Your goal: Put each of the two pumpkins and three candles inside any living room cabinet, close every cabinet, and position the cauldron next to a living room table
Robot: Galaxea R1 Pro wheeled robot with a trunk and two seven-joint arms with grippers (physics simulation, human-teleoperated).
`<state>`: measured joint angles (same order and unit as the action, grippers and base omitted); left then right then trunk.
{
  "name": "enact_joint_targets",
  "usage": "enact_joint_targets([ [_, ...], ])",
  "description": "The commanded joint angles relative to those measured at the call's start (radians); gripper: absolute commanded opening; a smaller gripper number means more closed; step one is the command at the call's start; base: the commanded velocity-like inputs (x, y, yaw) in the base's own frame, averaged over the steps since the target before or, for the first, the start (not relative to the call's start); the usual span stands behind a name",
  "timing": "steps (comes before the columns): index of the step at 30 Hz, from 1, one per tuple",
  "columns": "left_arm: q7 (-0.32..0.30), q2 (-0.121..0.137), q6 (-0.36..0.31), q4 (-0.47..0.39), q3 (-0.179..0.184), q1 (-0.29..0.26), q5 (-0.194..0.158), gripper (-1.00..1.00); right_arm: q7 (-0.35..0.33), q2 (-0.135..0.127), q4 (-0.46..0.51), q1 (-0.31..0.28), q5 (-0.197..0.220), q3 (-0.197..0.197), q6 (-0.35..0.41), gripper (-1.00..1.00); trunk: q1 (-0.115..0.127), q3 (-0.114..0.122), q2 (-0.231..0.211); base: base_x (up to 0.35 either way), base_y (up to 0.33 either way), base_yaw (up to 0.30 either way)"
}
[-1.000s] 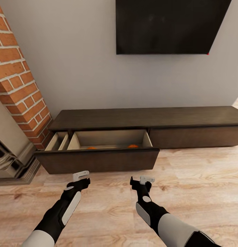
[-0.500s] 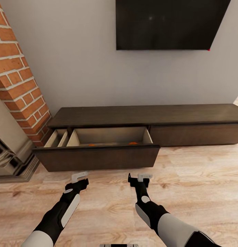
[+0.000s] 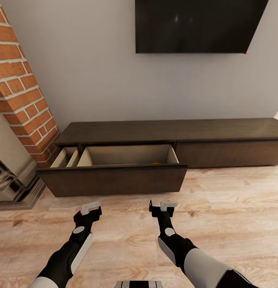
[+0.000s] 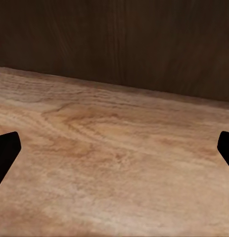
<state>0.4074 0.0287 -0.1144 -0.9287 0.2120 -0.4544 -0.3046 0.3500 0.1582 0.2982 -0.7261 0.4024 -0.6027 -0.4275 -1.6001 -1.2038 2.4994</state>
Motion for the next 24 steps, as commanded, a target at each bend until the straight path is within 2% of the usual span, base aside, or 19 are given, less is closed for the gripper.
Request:
enact_joint_targets([
  [1,0.009,0.001,-0.003,-0.001,0.006,0.000,-0.005,1.00,0.006,0.000,-0.001,-0.001,0.008,-0.008,-0.004,1.00,0.000,-0.005,0.001,0.000,0.000,0.000],
  [4,0.008,0.001,-0.003,-0.002,0.018,0.001,-0.004,1.00,0.007,0.000,-0.003,-0.001,0.014,-0.006,-0.012,1.00,-0.002,-0.016,0.002,0.000,0.000,0.000],
  [8,0.009,0.001,-0.002,-0.002,0.048,0.002,-0.003,1.00,0.007,0.000,-0.007,-0.001,0.020,-0.003,-0.026,1.00,-0.002,-0.016,0.002,0.000,0.000,0.000],
  [13,0.009,0.001,-0.002,-0.003,0.056,0.002,-0.003,1.00,0.002,-0.002,-0.003,-0.001,0.021,-0.002,-0.029,1.00,-0.002,-0.016,0.002,0.000,0.000,0.000],
  [19,0.007,0.001,0.017,-0.005,0.060,0.007,-0.003,1.00,-0.083,-0.002,-0.005,-0.001,0.022,0.006,-0.023,1.00,-0.002,-0.016,0.002,0.017,0.000,0.000],
  [24,0.007,0.001,0.021,-0.006,0.061,0.008,-0.003,1.00,-0.097,-0.002,-0.003,-0.001,0.023,0.006,-0.026,1.00,-0.002,-0.016,0.002,0.154,0.000,0.000],
])
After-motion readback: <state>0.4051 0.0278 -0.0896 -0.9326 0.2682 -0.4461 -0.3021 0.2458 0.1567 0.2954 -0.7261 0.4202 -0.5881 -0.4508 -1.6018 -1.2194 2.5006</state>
